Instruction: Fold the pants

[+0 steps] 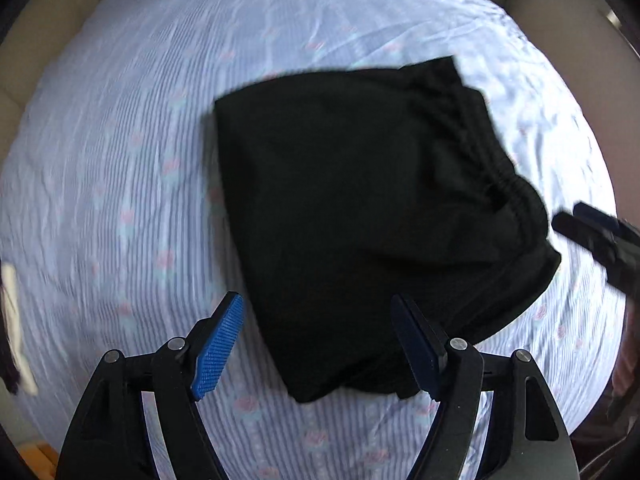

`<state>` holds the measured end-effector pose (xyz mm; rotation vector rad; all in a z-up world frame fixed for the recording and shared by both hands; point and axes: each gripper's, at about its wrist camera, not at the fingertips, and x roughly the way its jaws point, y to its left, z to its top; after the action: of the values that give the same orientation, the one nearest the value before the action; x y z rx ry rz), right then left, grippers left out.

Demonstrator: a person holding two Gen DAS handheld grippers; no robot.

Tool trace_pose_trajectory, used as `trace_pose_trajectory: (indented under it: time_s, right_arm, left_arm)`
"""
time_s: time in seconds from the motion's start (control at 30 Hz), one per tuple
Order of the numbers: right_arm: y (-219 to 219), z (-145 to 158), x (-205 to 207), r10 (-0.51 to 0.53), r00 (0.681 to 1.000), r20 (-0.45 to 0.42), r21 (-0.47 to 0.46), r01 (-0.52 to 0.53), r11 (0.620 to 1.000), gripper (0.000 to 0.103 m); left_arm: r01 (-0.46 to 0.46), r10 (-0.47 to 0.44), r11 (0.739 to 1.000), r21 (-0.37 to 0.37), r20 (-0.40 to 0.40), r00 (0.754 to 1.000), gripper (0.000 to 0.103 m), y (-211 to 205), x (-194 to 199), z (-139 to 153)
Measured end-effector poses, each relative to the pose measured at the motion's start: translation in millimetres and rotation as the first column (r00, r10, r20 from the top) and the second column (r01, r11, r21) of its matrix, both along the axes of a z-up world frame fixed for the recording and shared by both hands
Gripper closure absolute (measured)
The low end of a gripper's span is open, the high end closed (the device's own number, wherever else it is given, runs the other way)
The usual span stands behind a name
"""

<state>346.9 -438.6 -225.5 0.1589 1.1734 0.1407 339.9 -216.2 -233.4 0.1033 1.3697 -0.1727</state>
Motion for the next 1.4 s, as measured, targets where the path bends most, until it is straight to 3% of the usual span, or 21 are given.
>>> trace_pose_trajectory:
  time_s: [0.1, 0.23, 0.33, 0.43, 0.57, 0.63, 0.7, 0.83, 0.9, 0.93, 0.97, 1.1, 1.2, 1.4]
  right_arm:
    - [-1, -20, 22, -0.02, 0.998, -0.065, 0.015, 0.021, 1.0, 0.032]
    - [5, -45, 40, -0.021, 0.982, -0.188, 0.014, 0.024, 1.0, 0.058]
    - [10, -41, 38, -0.008, 0.988, -0.151, -0.029, 0.003, 1.0, 0.078]
    - [11, -25, 33, 0.021, 0.994, -0.109, -0.071, -0.028, 0.997, 0.089]
    - [7, -24, 38, 0.017, 0.992, -0.124, -0.149, -0.035, 0.988, 0.092]
    - [2, -29, 45, -0.014, 0.99, -0.138, -0.208, -0.015, 0.978, 0.101]
    - [-6, -34, 47, -0.039, 0.987, -0.154, -0.261, -0.003, 0.965, 0.102]
    - [-13, -28, 37, -0.042, 0.99, -0.131, -0.275, 0.004, 0.962, 0.097]
    - [-15, -14, 26, -0.091, 0.99, -0.106, -0.239, 0.063, 0.969, 0.079]
    - [-15, -5, 19, -0.115, 0.99, -0.086, -0.203, 0.095, 0.975, 0.063]
    - [-13, -1, 13, -0.124, 0.99, -0.074, -0.194, 0.107, 0.975, 0.056]
    - [11, 32, -15, -0.111, 0.994, -0.011, -0.204, 0.106, 0.973, 0.055]
    - [34, 58, -34, -0.074, 0.996, 0.039, -0.215, 0.081, 0.973, 0.047]
    - [78, 102, -54, -0.036, 0.993, 0.114, -0.223, 0.061, 0.973, 0.045]
  left_arm:
    - [-0.063, 0.062, 0.998, -0.027, -0.036, 0.997, 0.028, 13, -6, -8]
    - [-0.139, 0.134, 0.988, -0.066, -0.085, 0.987, 0.027, 27, -13, -14]
    - [-0.135, 0.13, 0.989, -0.062, -0.08, 0.988, 0.027, 31, -16, -13]
    - [-0.122, 0.117, 0.99, -0.069, -0.067, 0.991, 0.027, 32, -20, -9]
    - [-0.119, 0.113, 0.989, -0.088, -0.064, 0.991, 0.027, 32, -21, -1]
    - [-0.112, 0.106, 0.99, -0.091, -0.063, 0.992, 0.027, 27, -22, 0]
    - [-0.101, 0.096, 0.99, -0.098, -0.055, 0.994, 0.026, 24, -22, 3]
    - [-0.086, 0.083, 0.992, -0.089, -0.035, 0.996, 0.026, 24, -24, 10]
    - [-0.085, 0.083, 0.992, -0.09, -0.029, 0.996, 0.026, 28, -23, 13]
    - [-0.085, 0.083, 0.992, -0.092, -0.026, 0.996, 0.026, 28, -21, 14]
    - [-0.083, 0.082, 0.992, -0.094, -0.019, 0.996, 0.026, 30, -22, 17]
    - [-0.055, 0.059, 0.995, -0.088, 0.044, 0.997, 0.025, 36, -29, 39]
    - [-0.037, 0.045, 0.996, -0.076, 0.107, 0.993, 0.024, 44, -37, 62]
    - [0.001, 0.023, 0.996, -0.089, 0.267, 0.963, 0.014, 70, -54, 113]
